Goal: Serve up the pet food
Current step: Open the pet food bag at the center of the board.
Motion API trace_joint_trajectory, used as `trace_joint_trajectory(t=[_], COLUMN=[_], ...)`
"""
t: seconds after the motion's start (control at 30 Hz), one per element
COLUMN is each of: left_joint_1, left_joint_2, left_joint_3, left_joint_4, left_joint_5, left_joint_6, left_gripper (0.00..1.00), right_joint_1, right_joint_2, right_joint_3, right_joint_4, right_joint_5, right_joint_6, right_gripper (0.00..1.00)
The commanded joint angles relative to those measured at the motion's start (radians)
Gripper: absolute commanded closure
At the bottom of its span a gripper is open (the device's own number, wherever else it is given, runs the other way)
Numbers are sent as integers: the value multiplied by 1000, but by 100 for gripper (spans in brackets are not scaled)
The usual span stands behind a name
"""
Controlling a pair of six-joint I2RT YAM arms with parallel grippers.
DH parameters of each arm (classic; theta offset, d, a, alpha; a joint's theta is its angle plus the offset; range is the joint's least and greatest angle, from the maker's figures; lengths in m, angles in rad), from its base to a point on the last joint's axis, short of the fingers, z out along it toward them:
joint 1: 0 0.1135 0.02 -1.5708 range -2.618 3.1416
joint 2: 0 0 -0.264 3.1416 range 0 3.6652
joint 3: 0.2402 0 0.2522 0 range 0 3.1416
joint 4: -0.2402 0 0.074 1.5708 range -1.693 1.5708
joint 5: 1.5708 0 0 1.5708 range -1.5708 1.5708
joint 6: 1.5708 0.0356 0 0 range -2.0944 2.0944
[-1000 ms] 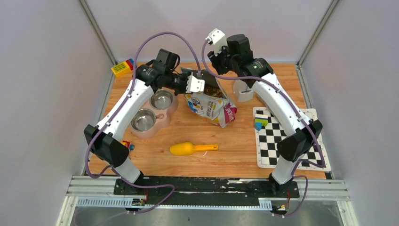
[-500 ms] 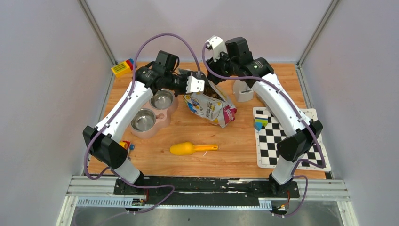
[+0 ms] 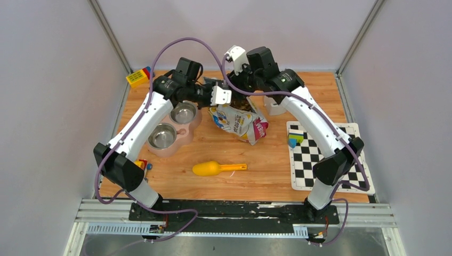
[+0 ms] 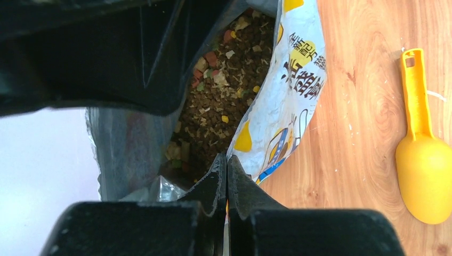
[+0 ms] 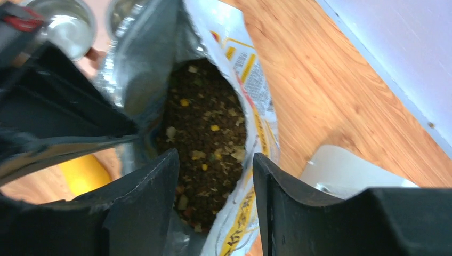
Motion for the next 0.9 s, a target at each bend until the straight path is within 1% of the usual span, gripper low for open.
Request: trace_joint_trajectory(t=[0.0, 0.13, 0.23, 0.33, 0.4, 0.43, 0.47, 0.5, 0.53, 0.6, 0.73, 0.87], left_joint_1=[-10, -11, -11, -12, -11, -11, -12, -12, -11, -12, -12, -11], left_joint_2=[-54, -63, -64, -62, -56, -54, -51, -48, -42, -23, 44, 115], left_joint_3=[5, 7, 9, 13, 16, 18, 23, 28, 30, 38, 77, 172], left_joint_4=[-38, -53, -59, -59, -59, -59, -59, -62, -63, -45, 52, 120], left_joint_5=[53, 60, 67, 65, 57, 51, 45, 43, 39, 20, -32, -30], left_joint_6=[-26, -23, -21, -23, -24, -24, -21, -16, -12, -10, -63, -138], left_gripper=[100, 100, 100, 100, 100, 100, 100, 100, 100, 100, 100, 100], right_joint_1=[-6, -5, -5, -5, -5, -5, -7, -8, -14, -43, -123, -165], right_joint_2=[4, -18, 7, 47, 70, 80, 90, 97, 101, 111, 152, 157], right_joint_3=[-33, -42, -36, -55, -60, -57, -51, -35, -14, 40, 206, 302], right_joint_4=[43, 74, 74, 61, 47, 45, 44, 44, 47, 70, 118, 209], right_joint_5=[183, 191, 242, 271, 280, 295, 322, 343, 356, 354, 342, 340], right_joint_6=[-35, -51, -83, -106, -111, -115, -122, -129, -133, -140, -165, -220], right_gripper=[47, 48, 50, 53, 57, 67, 78, 94, 100, 100, 100, 100])
